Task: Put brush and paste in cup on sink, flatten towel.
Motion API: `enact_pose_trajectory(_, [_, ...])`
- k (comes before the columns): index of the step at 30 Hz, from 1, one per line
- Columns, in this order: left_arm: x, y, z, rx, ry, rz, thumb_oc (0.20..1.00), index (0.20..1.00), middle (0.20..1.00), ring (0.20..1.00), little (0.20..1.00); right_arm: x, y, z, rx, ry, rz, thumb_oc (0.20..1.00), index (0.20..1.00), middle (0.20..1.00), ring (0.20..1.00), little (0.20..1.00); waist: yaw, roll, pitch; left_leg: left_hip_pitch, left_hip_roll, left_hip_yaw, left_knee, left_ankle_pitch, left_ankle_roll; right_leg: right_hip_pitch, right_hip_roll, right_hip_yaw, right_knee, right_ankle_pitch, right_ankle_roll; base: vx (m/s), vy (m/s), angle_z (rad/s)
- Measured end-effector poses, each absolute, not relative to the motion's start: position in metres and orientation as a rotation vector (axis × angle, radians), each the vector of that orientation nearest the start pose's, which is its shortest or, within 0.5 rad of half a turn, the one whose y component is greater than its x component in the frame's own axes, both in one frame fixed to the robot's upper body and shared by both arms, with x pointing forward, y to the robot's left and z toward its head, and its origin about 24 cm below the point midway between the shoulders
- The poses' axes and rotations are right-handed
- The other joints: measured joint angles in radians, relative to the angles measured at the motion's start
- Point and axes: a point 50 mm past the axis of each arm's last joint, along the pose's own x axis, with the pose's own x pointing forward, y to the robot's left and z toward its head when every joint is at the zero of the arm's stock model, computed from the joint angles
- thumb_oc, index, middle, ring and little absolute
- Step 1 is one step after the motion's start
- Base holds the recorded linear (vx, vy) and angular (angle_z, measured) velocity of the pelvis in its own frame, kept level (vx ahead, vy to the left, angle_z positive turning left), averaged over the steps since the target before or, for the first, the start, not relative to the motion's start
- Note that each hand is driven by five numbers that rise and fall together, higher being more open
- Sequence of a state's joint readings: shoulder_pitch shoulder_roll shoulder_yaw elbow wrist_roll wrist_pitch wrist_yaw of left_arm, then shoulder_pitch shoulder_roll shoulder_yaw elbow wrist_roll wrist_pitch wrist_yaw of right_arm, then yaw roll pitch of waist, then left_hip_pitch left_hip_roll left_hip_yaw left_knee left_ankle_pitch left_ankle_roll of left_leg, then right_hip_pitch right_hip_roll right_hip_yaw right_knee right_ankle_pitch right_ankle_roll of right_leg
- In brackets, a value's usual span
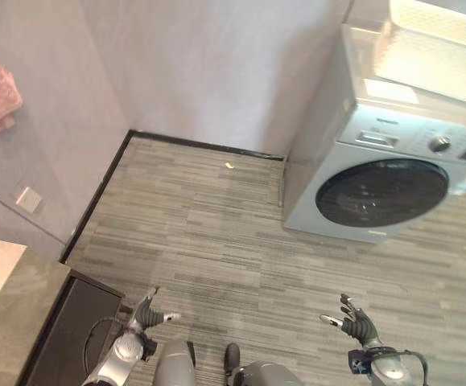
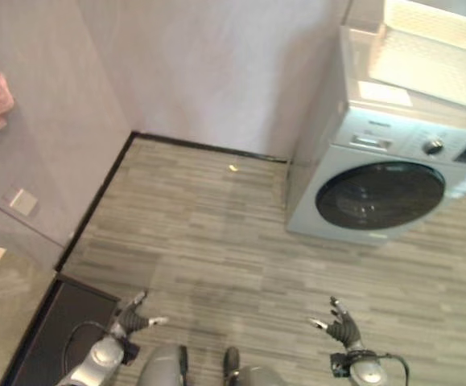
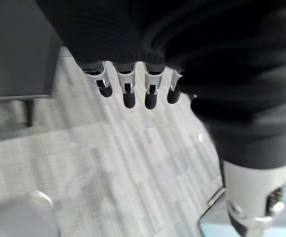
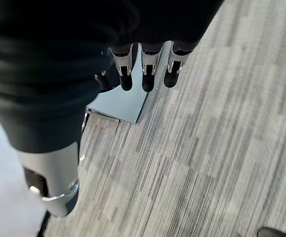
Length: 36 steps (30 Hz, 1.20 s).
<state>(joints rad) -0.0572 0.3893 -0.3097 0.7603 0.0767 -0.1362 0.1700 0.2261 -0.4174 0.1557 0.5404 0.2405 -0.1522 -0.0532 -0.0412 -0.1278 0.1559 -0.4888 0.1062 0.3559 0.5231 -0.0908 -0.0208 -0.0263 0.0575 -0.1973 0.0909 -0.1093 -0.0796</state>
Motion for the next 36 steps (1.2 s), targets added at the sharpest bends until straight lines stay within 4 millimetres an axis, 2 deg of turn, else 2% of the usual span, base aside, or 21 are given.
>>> enact_pose_trajectory(4, [0.203,0.236,-0.086,0.617,0.572,-0.039,1.000,1.000,1.000,1.000,1.000,0.152,-0.253,-0.084,-0.242,0.604,-0.077,1.000,1.000,1.000,1.000,1.000,0.034,0.028,0.008,0.005,-0.100,0.044,-0.359,0.037,0.048,0.120,0.070,0.053,-0.042,-0.021,0.095,0.75,0.116,-0.19])
enact_pose_trajectory(6, [0.203,0.236,-0.086,0.619,0.575,-0.039,1.000,1.000,1.000,1.000,1.000,0.153,-0.253,-0.083,-0.250,0.602,-0.073,1.000,1.000,1.000,1.000,1.000,0.031,0.041,0.003,0.008,-0.109,0.110,-0.349,0.028,0.116,0.157,0.105,0.056,-0.035,-0.023,0.099,0.65,0.188,-0.24])
enact_pose_trajectory(7, [0.203,0.236,-0.085,0.620,0.570,-0.040,1.000,1.000,1.000,1.000,1.000,0.150,-0.252,-0.083,-0.275,0.609,-0.052,1.000,1.000,1.000,1.000,1.000,0.024,0.047,0.001,0.052,-0.108,0.222,-0.302,-0.019,0.193,0.187,0.142,0.055,0.007,-0.030,0.111,0.79,0.345,-0.38])
enact_pose_trajectory(8, [0.198,0.237,-0.084,0.632,0.561,-0.054,1.000,1.000,1.000,1.000,1.000,0.144,-0.251,-0.082,-0.284,0.614,-0.037,1.000,1.000,1.000,1.000,1.000,0.034,0.066,-0.007,0.162,-0.106,0.163,-0.389,0.015,0.306,0.191,0.173,0.045,0.172,-0.106,0.190,0.76,0.438,-0.98])
enact_pose_trajectory(9, [0.192,0.242,-0.086,0.659,0.580,-0.065,1.000,1.000,1.000,1.000,1.000,0.147,-0.249,-0.080,-0.289,0.600,-0.018,1.000,1.000,1.000,1.000,1.000,0.044,0.025,-0.023,0.185,-0.115,0.132,-0.358,0.044,0.300,0.151,0.076,0.049,0.359,-0.190,0.190,0.72,0.479,-1.25])
enact_pose_trajectory(10, [0.190,0.240,-0.087,0.657,0.586,-0.073,1.000,1.000,1.000,1.000,1.000,0.150,-0.252,-0.076,-0.308,0.579,-0.010,1.000,1.000,1.000,1.000,1.000,0.046,0.032,-0.030,0.193,-0.120,0.094,-0.356,0.114,0.285,0.122,0.022,0.054,0.443,-0.206,0.209,0.56,0.432,-0.93])
enact_pose_trajectory(11, [0.191,0.241,-0.087,0.660,0.583,-0.072,1.000,1.000,1.000,1.000,1.000,0.149,-0.252,-0.075,-0.309,0.576,-0.009,1.000,1.000,1.000,1.000,1.000,0.027,0.022,-0.040,0.192,-0.121,0.094,-0.332,0.091,0.254,0.109,-0.007,0.073,0.469,-0.202,0.238,0.54,0.403,0.10])
enact_pose_trajectory(12, [0.212,0.237,-0.074,0.668,0.513,-0.073,1.000,1.000,1.000,1.000,1.000,0.137,-0.252,-0.078,-0.305,0.604,-0.006,1.000,1.000,1.000,1.000,1.000,0.004,-0.017,-0.033,0.200,-0.166,0.151,-0.261,0.024,0.313,0.069,-0.035,0.009,0.567,-0.117,0.189,0.55,0.341,0.81])
enact_pose_trajectory(13, [0.219,0.233,-0.071,0.661,0.487,-0.077,1.000,1.000,1.000,1.000,1.000,0.127,-0.254,-0.079,-0.312,0.628,0.004,1.000,1.000,1.000,1.000,1.000,-0.021,-0.018,-0.028,0.239,-0.186,0.172,-0.287,0.001,0.307,0.041,-0.053,-0.024,0.680,-0.069,0.195,0.40,0.211,1.15])
enact_pose_trajectory(14, [0.224,0.231,-0.066,0.662,0.464,-0.080,1.000,1.000,1.000,1.000,1.000,0.121,-0.255,-0.083,-0.307,0.656,0.003,1.000,1.000,1.000,1.000,1.000,-0.038,-0.014,-0.025,0.273,-0.206,0.109,-0.329,-0.018,0.258,-0.010,-0.067,-0.016,0.763,-0.048,0.176,0.54,0.243,1.40])
enact_pose_trajectory(15, [0.234,0.223,-0.061,0.649,0.427,-0.084,1.000,1.000,1.000,1.000,1.000,0.117,-0.255,-0.084,-0.305,0.674,0.009,1.000,1.000,1.000,1.000,1.000,-0.060,0.029,0.004,0.313,-0.206,0.024,-0.359,-0.009,0.245,-0.096,-0.052,0.041,0.819,-0.093,0.132,0.51,0.200,1.21])
enact_pose_trajectory(17, [0.241,0.215,-0.057,0.629,0.393,-0.091,1.000,1.000,1.000,1.000,1.000,0.119,-0.255,-0.082,-0.305,0.662,0.021,1.000,1.000,1.000,1.000,1.000,-0.062,0.071,0.028,0.364,-0.192,-0.032,-0.406,-0.008,0.237,-0.185,-0.043,0.078,0.809,-0.135,0.137,0.65,0.128,1.01])
enact_pose_trajectory(18, [0.245,0.211,-0.056,0.618,0.388,-0.089,1.000,1.000,1.000,1.000,1.000,0.129,-0.252,-0.078,-0.301,0.628,0.042,1.000,1.000,1.000,1.000,1.000,-0.081,0.136,0.060,0.397,-0.142,-0.110,-0.431,0.005,0.209,-0.294,-0.018,0.120,0.642,-0.173,0.153,0.66,-0.001,0.87])
enact_pose_trajectory(19, [0.245,0.211,-0.056,0.616,0.389,-0.086,1.000,1.000,1.000,1.000,1.000,0.130,-0.252,-0.077,-0.300,0.627,0.044,1.000,1.000,1.000,1.000,1.000,-0.083,0.140,0.062,0.401,-0.136,-0.121,-0.434,0.006,0.204,-0.300,-0.017,0.124,0.613,-0.173,0.156,0.65,-0.001,1.69])
enact_pose_trajectory(21, [0.239,0.215,-0.069,0.638,0.456,-0.096,1.000,1.000,1.000,1.000,1.000,0.131,-0.245,-0.079,-0.277,0.622,0.068,1.000,1.000,1.000,1.000,1.000,-0.131,0.130,0.059,0.447,-0.112,-0.333,-0.432,-0.029,0.149,-0.350,0.002,0.429,0.135,-0.062,0.242,0.51,-0.044,2.45])
enact_pose_trajectory(22, [0.237,0.222,-0.069,0.662,0.469,-0.092,1.000,1.000,1.000,1.000,1.000,0.125,-0.244,-0.082,-0.265,0.636,0.069,1.000,1.000,1.000,1.000,1.000,-0.133,0.090,0.056,0.463,-0.119,-0.373,-0.418,-0.033,0.111,-0.355,-0.019,0.493,0.072,-0.002,0.260,0.33,-0.151,2.15])
enact_pose_trajectory(24, [0.224,0.231,-0.082,0.724,0.539,-0.119,1.000,1.000,1.000,1.000,1.000,0.101,-0.230,-0.094,-0.249,0.731,0.175,1.000,1.000,1.000,1.000,1.000,-0.124,0.025,0.033,0.483,-0.122,-0.477,-0.380,-0.102,0.044,-0.341,-0.054,0.548,0.115,-0.004,0.295,0.28,-0.204,2.03])
enact_pose_trajectory(25, [0.220,0.228,-0.086,0.760,0.554,-0.161,1.000,1.000,1.000,1.000,1.000,0.071,-0.210,-0.107,-0.152,0.821,0.225,1.000,1.000,1.000,1.000,1.000,-0.120,0.021,0.031,0.477,-0.091,-0.594,-0.350,-0.136,0.016,-0.334,-0.033,0.485,0.196,0.043,0.298,0.27,-0.185,2.59])
enact_pose_trajectory(27, [0.210,0.216,-0.094,0.745,0.566,-0.210,1.000,1.000,1.000,1.000,1.000,0.045,-0.190,-0.114,-0.080,0.857,0.179,1.000,1.000,1.000,1.000,1.000,-0.147,0.028,0.029,0.410,-0.127,-0.515,-0.208,-0.176,-0.044,-0.331,-0.040,0.462,0.179,0.075,0.241,0.20,-0.147,1.81])
enact_pose_trajectory(30, [0.193,0.220,-0.104,0.720,0.622,-0.208,1.000,1.000,1.000,1.000,1.000,0.037,-0.185,-0.118,-0.109,0.894,0.234,1.000,1.000,1.000,1.000,1.000,-0.170,0.087,0.026,0.460,-0.125,-0.426,-0.293,-0.173,-0.018,-0.304,0.010,0.414,0.080,0.185,0.168,0.11,-0.098,0.08])
enact_pose_trajectory(36, [0.214,0.223,-0.091,0.740,0.564,-0.188,1.000,1.000,1.000,1.000,1.000,0.039,-0.182,-0.118,-0.108,0.891,0.242,1.000,1.000,1.000,1.000,1.000,-0.171,0.078,0.046,0.471,-0.110,-0.438,-0.396,-0.138,-0.007,-0.302,-0.007,0.374,0.001,0.231,0.167,0.08,-0.052,0.06])
